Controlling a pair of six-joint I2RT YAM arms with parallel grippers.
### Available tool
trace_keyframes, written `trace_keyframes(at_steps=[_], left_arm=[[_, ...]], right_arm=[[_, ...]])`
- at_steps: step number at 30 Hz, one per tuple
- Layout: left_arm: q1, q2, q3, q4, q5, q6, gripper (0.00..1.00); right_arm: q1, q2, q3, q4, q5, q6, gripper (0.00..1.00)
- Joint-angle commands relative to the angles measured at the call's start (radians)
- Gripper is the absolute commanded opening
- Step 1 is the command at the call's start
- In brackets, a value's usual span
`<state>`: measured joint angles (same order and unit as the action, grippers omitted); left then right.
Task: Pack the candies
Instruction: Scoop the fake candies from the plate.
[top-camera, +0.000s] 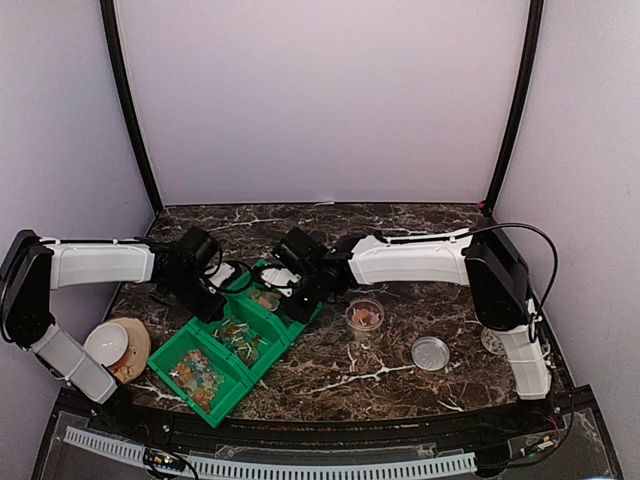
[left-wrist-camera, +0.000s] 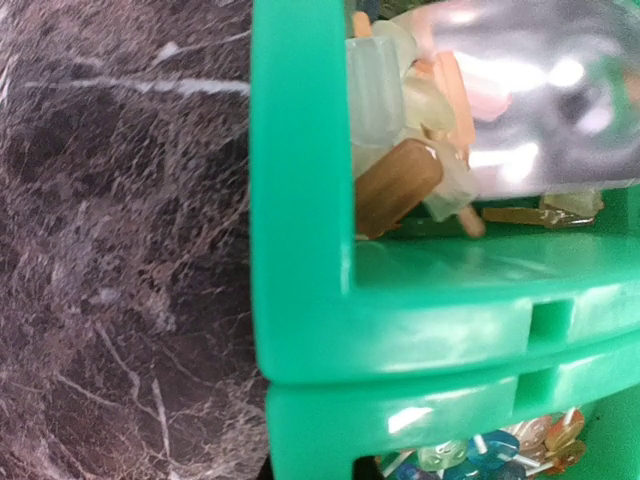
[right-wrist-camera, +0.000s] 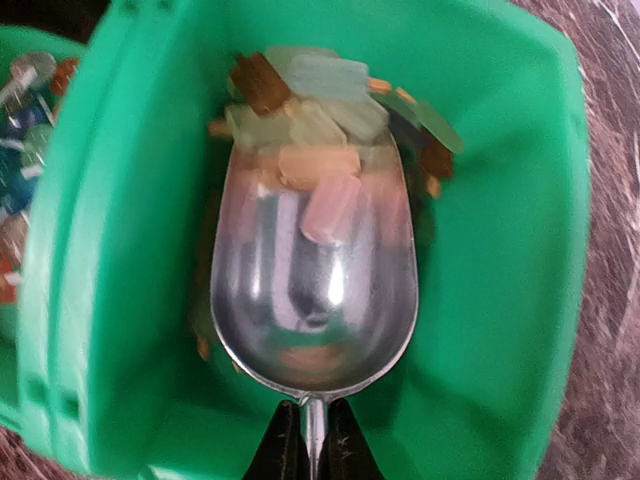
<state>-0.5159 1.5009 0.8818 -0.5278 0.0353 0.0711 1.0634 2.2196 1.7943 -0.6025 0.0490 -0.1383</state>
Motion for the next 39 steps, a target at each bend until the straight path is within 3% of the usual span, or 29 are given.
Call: trace_keyframes(at_steps=[1, 6, 11, 20, 39], left_arm=[[-0.039, -0.099, 0.040, 0.186, 0.141, 0.054, 0.00], [-0.038, -0.111, 0.029, 0.194, 0.134, 0.045, 0.00], [-0.037, -0.099, 0.035, 0.172, 0.079, 0.021, 0.00], [-0.010, -0.084, 0.032, 0.171, 0.099, -0.008, 0.00], [0.000, -0.067, 0.026, 0.167, 0.099, -0.028, 0.00]], right_arm=[[0.033, 0.084, -0.114, 0.122, -0.187, 0.054, 0.00], [0.033, 0.032, -0.216, 0.308, -0.178, 0.100, 0.00], [0.033, 0.013, -0.247, 0.349, -0.098, 0.119, 0.00], [0.033, -0.119, -0.458, 0.563, 0.001, 0.148, 0.00], [0.025, -0.287, -0.684, 0.731, 0.141, 0.196, 0.00]])
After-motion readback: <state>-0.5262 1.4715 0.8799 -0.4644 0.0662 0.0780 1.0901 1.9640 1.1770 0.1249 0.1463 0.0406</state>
